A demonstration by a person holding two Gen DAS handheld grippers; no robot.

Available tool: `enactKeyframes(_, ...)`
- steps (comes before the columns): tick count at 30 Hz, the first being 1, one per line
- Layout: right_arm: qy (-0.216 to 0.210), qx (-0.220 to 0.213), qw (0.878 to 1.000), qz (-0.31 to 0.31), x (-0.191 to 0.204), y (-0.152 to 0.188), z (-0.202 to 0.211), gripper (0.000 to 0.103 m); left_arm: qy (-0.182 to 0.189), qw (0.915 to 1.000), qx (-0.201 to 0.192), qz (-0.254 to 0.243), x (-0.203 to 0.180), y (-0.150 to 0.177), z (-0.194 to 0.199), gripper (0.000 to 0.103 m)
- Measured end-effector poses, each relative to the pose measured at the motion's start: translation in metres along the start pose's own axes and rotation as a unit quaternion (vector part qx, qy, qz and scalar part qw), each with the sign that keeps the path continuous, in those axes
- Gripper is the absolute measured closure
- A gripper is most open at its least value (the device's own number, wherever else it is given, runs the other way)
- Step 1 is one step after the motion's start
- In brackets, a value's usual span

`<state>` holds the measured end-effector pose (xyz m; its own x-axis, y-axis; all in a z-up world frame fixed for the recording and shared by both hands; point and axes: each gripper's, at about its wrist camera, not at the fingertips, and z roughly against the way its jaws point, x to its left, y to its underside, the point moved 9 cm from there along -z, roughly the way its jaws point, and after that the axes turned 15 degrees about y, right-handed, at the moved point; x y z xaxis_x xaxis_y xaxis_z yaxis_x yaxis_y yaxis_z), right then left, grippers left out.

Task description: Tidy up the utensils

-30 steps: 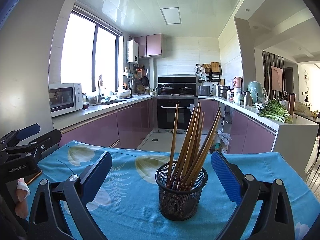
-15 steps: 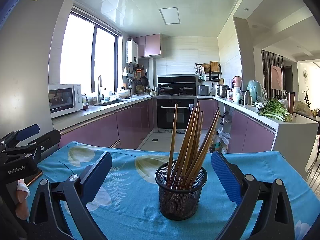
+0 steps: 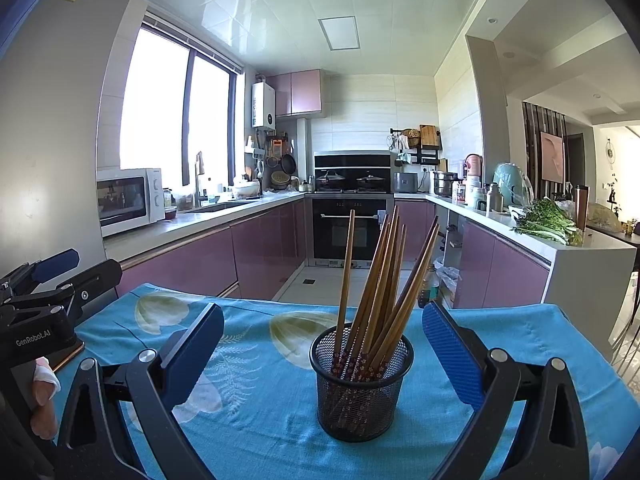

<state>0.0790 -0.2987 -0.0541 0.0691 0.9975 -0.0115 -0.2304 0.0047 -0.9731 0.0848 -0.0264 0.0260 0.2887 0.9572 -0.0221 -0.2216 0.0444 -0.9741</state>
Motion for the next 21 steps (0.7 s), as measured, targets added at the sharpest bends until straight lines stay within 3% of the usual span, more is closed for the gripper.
enactKeyframes(21,0.0,-0.002,1.0,-0.001,-0.0002,-0.0031,0.0013,0.007,0.0,1.0,-0.002,0.006,-0.0034,0.0012,-0.0018,0.006)
